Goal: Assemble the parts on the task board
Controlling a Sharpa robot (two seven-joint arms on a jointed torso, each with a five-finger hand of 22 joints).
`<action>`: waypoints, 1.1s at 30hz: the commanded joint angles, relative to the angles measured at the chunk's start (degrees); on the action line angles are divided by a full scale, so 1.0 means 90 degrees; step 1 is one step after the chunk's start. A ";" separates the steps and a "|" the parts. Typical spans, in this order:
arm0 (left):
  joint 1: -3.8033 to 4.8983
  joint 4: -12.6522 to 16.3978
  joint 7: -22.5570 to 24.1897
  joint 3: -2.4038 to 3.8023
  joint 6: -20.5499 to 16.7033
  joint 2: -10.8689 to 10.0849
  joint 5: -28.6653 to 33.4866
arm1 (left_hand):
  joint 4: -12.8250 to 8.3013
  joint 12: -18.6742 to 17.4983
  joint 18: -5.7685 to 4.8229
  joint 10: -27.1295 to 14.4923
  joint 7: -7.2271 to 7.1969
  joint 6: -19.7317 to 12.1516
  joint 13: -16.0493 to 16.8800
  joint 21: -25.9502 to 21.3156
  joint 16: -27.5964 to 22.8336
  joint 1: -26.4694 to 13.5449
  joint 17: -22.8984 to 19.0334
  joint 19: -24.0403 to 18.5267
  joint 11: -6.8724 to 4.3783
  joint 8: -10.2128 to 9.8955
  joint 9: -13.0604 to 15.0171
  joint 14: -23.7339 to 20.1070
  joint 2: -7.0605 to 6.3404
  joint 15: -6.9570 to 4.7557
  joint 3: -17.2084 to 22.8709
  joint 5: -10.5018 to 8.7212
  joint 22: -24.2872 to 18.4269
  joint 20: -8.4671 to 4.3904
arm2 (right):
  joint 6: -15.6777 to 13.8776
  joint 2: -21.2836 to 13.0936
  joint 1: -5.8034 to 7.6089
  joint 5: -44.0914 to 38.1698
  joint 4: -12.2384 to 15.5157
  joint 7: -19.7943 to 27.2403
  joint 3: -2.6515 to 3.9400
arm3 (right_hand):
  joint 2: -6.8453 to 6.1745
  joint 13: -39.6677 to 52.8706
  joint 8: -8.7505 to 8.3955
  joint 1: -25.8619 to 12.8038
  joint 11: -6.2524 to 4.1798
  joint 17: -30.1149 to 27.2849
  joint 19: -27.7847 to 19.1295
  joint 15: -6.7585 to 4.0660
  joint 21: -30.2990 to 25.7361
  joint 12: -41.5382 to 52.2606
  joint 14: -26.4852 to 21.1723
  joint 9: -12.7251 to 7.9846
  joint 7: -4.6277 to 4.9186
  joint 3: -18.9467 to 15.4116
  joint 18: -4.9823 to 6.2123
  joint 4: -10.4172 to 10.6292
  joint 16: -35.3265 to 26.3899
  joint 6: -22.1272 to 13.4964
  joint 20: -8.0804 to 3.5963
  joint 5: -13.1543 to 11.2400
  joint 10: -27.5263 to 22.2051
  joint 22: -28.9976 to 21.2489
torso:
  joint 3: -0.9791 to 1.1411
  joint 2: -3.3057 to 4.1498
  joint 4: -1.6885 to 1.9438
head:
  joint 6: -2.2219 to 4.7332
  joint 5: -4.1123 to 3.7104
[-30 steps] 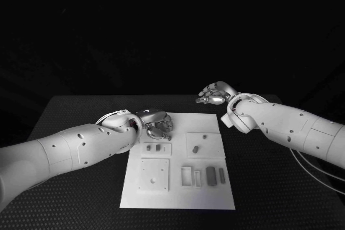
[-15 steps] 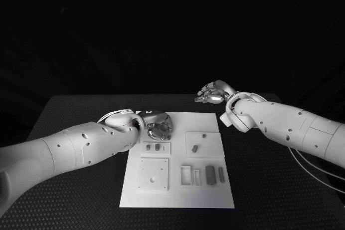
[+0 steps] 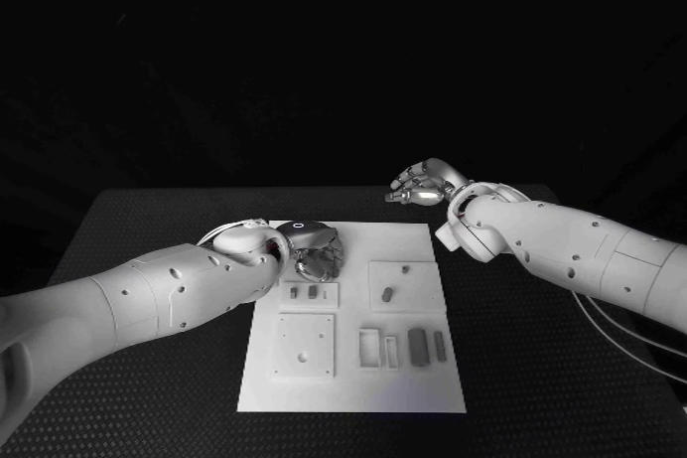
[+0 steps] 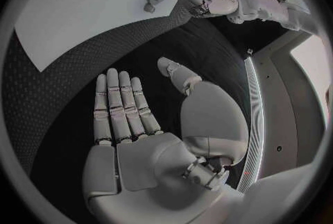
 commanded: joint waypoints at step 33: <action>-0.0187 -0.0200 -0.0094 -0.0007 0.0516 0.0211 -0.0319 | 0.0068 0.0075 0.0676 0.0498 -0.0051 0.0382 0.0029 0.0137 0.0147 -0.0114 -0.0021 0.0023 -0.0075 0.0151 -0.0056 0.0081 0.0346 -0.0077 0.0054 -0.0009 0.0116 -0.0039 | 0.0071 0.0026 -0.0002 -0.0018 0.0010 0.0075 0.0003 | -0.0034 -0.0021 0.0026 0.0014 0.0018 -0.0012 -0.0033 0.0000 -0.0049 -0.0022 -0.0065 -0.0011 0.0077 -0.0043 0.0045 0.0012 -0.0016 -0.0026 0.0007 0.0043 -0.0013 0.0019 | 0.0000 -0.0008 0.0003 | -0.0096 -0.0084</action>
